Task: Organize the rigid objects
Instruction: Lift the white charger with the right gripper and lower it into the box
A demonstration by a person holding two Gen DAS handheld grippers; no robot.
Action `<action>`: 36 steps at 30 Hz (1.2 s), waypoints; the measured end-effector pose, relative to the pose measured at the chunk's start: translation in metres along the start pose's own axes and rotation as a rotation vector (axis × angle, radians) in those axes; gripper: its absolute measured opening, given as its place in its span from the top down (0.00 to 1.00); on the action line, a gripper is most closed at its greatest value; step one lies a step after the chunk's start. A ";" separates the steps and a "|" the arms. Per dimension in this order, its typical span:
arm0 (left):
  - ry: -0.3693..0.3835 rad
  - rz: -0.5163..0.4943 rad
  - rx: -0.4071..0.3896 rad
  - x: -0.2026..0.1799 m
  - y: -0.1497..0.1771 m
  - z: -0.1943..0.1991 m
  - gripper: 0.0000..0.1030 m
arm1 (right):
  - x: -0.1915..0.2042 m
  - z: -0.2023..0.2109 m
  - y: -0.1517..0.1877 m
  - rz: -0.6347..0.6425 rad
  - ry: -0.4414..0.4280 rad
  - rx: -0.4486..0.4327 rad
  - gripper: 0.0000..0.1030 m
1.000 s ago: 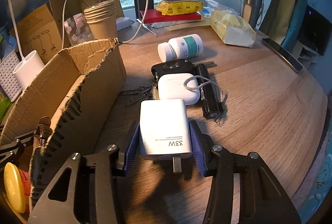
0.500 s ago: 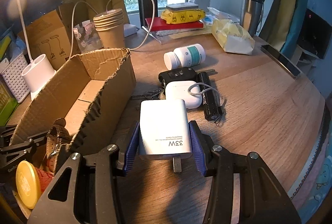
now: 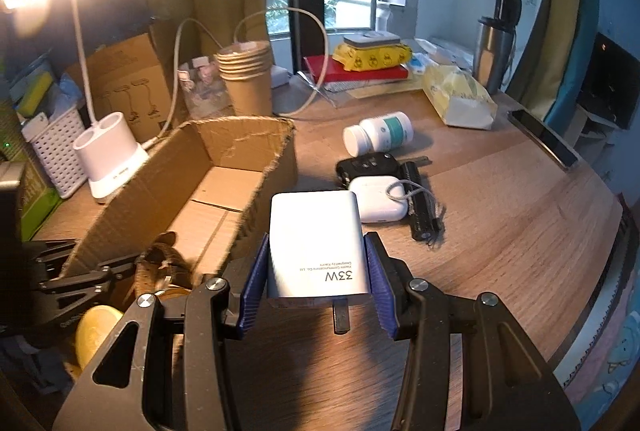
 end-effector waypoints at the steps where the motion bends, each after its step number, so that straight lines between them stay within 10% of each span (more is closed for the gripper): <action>1: -0.001 0.000 0.000 0.000 0.000 0.000 0.87 | 0.002 0.003 -0.001 0.004 -0.004 -0.005 0.52; 36: -0.001 0.000 0.000 -0.001 0.000 0.000 0.87 | 0.079 0.018 0.007 0.037 -0.137 0.050 0.52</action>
Point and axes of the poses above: each gripper's, at about its wrist camera, not at the fingertips, and z roughly against the way its jaws point, x to its left, y to its underside, the point moved 4 cm from there along -z, roughly the way its jaws point, and after that the axes turned 14 degrees about y, right-handed, at the moved point
